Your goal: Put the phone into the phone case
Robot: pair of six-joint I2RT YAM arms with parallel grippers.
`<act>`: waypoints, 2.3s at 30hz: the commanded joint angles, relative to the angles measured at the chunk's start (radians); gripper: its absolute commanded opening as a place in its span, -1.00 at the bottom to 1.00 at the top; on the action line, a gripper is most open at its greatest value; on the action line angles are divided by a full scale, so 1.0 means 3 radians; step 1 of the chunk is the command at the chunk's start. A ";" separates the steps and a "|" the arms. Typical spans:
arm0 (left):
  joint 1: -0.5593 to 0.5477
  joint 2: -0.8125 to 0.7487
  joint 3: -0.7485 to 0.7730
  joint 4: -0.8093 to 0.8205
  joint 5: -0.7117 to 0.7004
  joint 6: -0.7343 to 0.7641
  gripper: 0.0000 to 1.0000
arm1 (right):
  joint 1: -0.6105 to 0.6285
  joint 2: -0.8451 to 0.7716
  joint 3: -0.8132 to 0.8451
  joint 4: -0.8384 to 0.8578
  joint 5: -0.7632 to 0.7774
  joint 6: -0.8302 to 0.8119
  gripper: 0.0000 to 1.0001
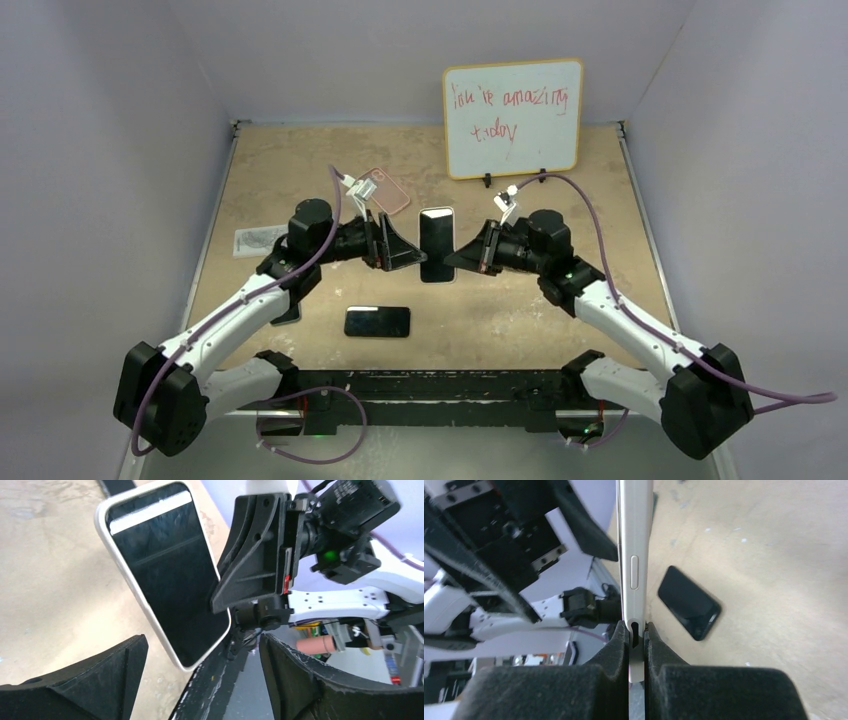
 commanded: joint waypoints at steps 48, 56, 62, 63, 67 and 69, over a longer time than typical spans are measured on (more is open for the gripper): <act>0.0002 0.0277 0.0194 -0.1605 -0.0652 0.0513 0.76 | -0.0984 0.1818 0.1441 -0.1773 0.0768 -0.1451 0.20; 0.0002 0.0327 0.0704 -0.2244 -0.1677 0.0941 0.74 | -0.0980 0.1381 0.1144 -0.1595 0.0436 -0.1240 0.97; 0.0052 0.0571 0.0996 -0.2410 -0.2181 0.1103 0.89 | -0.0981 0.1044 0.0870 -0.1548 0.0297 -0.1212 0.98; 0.0083 0.0618 0.1023 -0.2379 -0.2213 0.1091 0.92 | -0.0981 0.0980 0.0833 -0.1543 0.0292 -0.1217 0.98; 0.0302 0.0998 0.1179 -0.2152 -0.2279 0.1028 1.00 | -0.0981 0.0767 0.0738 -0.1542 0.0236 -0.1198 0.98; 0.0413 0.1237 0.1303 -0.2038 -0.2307 0.1020 1.00 | -0.0981 0.0651 0.0714 -0.1561 0.0207 -0.1174 0.97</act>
